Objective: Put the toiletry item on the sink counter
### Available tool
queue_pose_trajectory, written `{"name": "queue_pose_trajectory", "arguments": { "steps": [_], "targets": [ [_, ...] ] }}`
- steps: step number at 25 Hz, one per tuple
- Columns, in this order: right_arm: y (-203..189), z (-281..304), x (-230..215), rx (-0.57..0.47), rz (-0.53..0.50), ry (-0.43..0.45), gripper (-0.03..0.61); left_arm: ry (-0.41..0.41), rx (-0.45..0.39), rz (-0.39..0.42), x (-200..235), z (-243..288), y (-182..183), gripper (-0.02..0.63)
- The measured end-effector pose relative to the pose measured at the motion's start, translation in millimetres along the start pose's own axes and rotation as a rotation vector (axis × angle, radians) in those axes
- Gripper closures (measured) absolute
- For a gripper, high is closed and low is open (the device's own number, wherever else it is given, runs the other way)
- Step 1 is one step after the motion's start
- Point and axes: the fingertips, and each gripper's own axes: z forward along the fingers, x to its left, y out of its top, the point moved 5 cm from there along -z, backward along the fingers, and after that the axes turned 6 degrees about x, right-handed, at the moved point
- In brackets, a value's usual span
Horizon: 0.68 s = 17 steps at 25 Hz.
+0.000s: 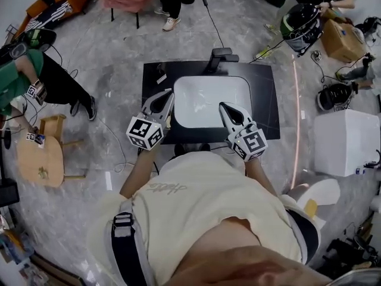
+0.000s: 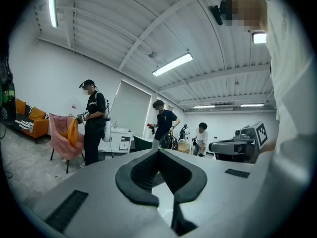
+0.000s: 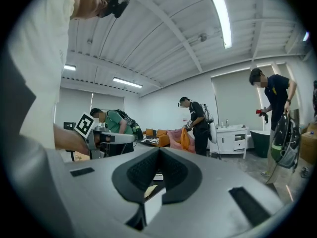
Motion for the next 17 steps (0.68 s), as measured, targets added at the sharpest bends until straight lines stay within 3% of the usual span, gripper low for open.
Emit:
{"name": "queue_pose_trajectory", "arguments": {
  "steps": [17],
  "targets": [
    [-8.5,18.1,-17.4,0.031,-0.010,-0.005,0.584,-0.016,0.003,-0.006,13.0,20.3,-3.9,0.611]
  ]
}}
